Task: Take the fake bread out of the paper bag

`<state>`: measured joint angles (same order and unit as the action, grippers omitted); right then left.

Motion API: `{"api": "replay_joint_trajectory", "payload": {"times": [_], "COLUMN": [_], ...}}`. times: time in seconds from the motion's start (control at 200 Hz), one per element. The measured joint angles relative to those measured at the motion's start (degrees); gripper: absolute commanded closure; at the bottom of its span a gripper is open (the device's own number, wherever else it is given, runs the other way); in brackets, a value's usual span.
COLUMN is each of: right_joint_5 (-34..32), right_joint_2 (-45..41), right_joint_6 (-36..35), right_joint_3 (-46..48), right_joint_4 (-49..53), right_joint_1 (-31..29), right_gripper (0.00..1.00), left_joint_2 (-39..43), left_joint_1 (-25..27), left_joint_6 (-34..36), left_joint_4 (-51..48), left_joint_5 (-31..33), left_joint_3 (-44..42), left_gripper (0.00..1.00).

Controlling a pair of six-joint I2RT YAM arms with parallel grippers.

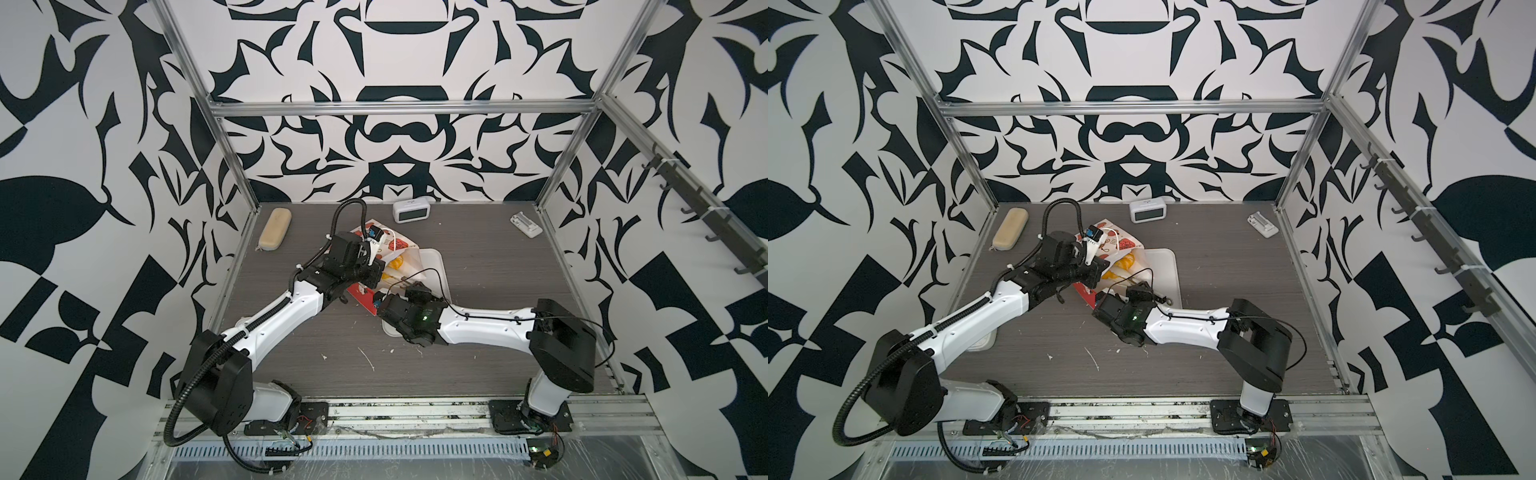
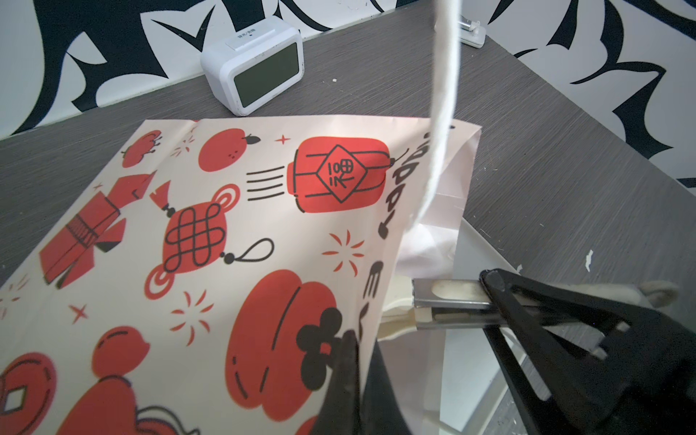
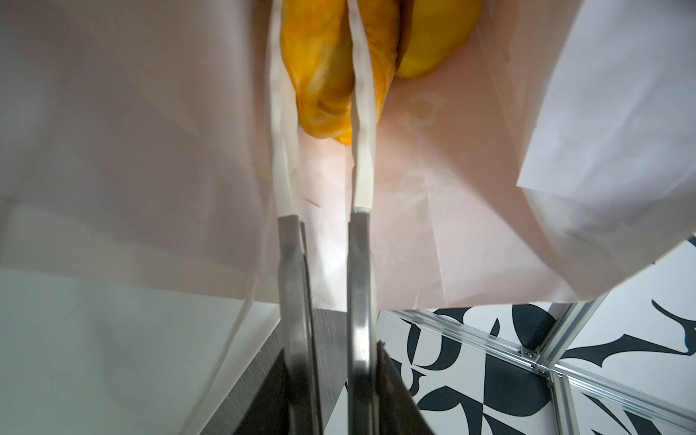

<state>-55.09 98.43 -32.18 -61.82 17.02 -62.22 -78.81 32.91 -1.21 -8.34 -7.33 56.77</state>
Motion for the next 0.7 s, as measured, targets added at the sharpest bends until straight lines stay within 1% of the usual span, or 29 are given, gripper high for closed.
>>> {"api": "replay_joint_trajectory", "payload": {"times": [0.11,0.34,0.7], "right_joint_5": [0.52,2.89,6.36], "right_joint_2": [-2.29,-7.43,-13.05], "right_joint_6": [0.87,3.61,7.96], "right_joint_3": [0.00,0.00,-0.02], "right_joint_4": [2.16,8.04,17.27], "right_joint_1": [0.04,0.31,-0.26], "right_gripper": [0.91,0.93,0.97], "left_joint_2": [-0.02,-1.27,-3.17], "left_joint_1": [0.11,0.17,0.07], "left_joint_6": [-0.02,-0.24,-1.16], "left_joint_4": [0.48,1.88,2.25], "left_joint_5": [0.02,0.68,3.21], "left_joint_3": [0.00,1.11,3.28], "left_gripper": [1.00,1.00,1.00]}}
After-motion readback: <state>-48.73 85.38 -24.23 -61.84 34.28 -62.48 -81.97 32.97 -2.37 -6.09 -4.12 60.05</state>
